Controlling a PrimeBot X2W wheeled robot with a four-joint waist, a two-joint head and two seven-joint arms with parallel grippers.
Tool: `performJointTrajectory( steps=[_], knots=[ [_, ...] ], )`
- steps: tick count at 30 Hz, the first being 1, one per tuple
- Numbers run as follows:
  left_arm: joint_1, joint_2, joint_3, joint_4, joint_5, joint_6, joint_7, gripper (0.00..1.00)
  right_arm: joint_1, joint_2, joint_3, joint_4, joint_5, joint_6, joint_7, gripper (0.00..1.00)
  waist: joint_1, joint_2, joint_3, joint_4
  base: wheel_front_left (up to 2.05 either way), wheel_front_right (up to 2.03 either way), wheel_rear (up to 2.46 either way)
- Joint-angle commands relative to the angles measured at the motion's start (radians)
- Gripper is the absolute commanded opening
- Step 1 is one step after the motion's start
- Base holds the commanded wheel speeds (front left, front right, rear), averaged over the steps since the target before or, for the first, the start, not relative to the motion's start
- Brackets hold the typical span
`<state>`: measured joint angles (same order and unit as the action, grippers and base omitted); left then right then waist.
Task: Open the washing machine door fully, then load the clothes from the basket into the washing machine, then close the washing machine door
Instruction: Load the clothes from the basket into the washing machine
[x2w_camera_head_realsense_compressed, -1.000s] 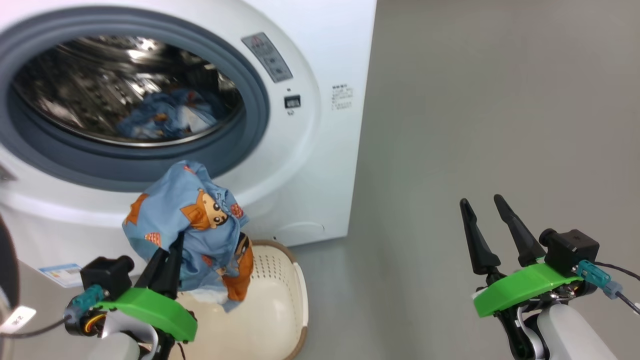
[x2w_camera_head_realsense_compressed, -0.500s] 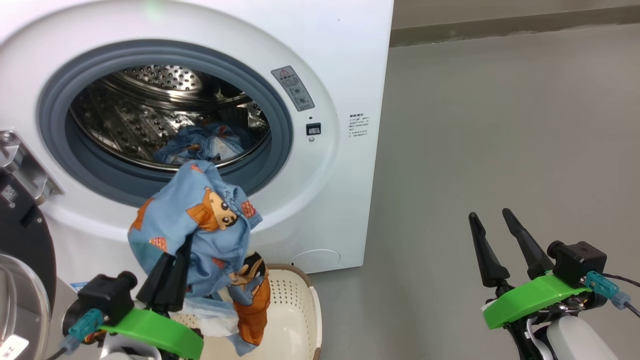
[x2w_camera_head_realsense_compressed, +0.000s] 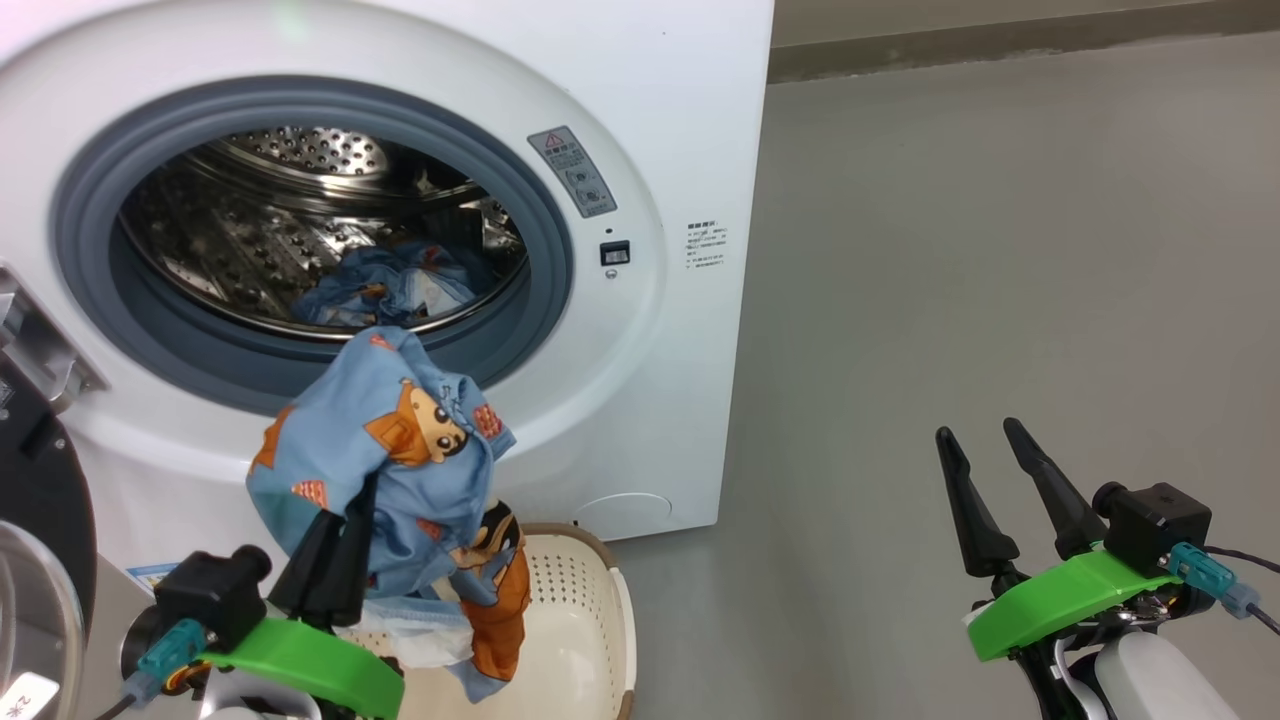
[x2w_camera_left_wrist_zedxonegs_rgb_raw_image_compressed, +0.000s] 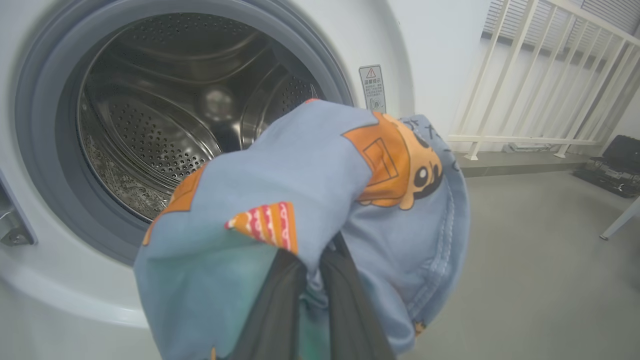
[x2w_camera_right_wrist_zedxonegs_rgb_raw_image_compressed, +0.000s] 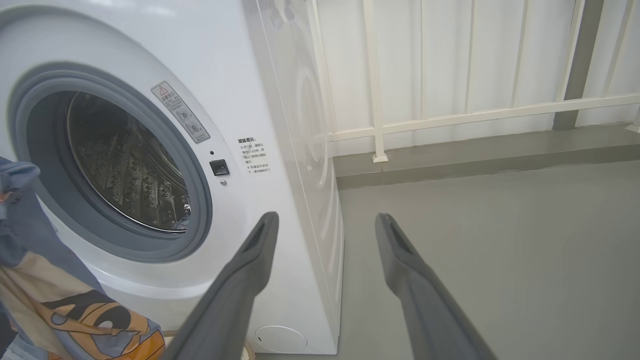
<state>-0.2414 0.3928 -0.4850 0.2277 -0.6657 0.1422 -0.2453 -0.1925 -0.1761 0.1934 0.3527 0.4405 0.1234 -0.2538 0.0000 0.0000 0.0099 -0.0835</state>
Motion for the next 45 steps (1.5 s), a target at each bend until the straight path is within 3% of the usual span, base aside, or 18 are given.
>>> performJointTrajectory(
  steps=[1, 12, 23, 32, 42, 45],
  knots=[
    [-0.056, 0.025, 0.043, -0.001, 0.012, -0.002, -0.006, 0.00, -0.023, -0.015, 0.023, -0.022, 0.007, 0.007, -0.008, 1.00, 0.0000, 0.0000, 0.005, -0.005, 0.00, 0.00, 0.00],
    [-0.268, 0.016, 0.049, 0.207, 0.012, -0.072, 0.001, 0.00, -0.046, -0.012, 0.023, -0.038, -0.014, 0.007, -0.008, 1.00, 0.0000, 0.0000, 0.122, -0.035, 0.00, 0.00, 0.00],
    [-0.637, 0.024, 0.055, 0.537, 0.028, -0.173, 0.018, 0.00, -0.120, 0.028, 0.016, -0.082, -0.071, 0.007, -0.008, 1.00, 0.0000, 0.0000, 0.366, -0.105, 0.00, 0.00, 0.00],
    [-0.875, 0.052, 0.049, 0.727, 0.062, -0.214, 0.006, 0.00, -0.157, 0.076, -0.001, -0.128, -0.111, 0.007, -0.008, 1.00, 0.0000, 0.0000, 0.546, -0.150, 0.00, 0.00, 0.00],
    [-1.102, 0.064, 0.043, 0.843, 0.097, -0.238, -0.012, 0.00, -0.188, 0.116, 0.005, -0.153, -0.131, 0.007, -0.008, 1.00, 0.0000, 0.0000, 0.691, -0.176, 0.00, 0.00, 0.00],
    [-1.159, 0.070, 0.063, 0.789, 0.115, -0.239, -0.015, 0.00, -0.184, 0.121, 0.006, -0.155, -0.133, 0.007, -0.008, 1.00, 0.0000, 0.0000, 0.710, -0.180, 0.00, 0.00, 0.00]
  ],
)
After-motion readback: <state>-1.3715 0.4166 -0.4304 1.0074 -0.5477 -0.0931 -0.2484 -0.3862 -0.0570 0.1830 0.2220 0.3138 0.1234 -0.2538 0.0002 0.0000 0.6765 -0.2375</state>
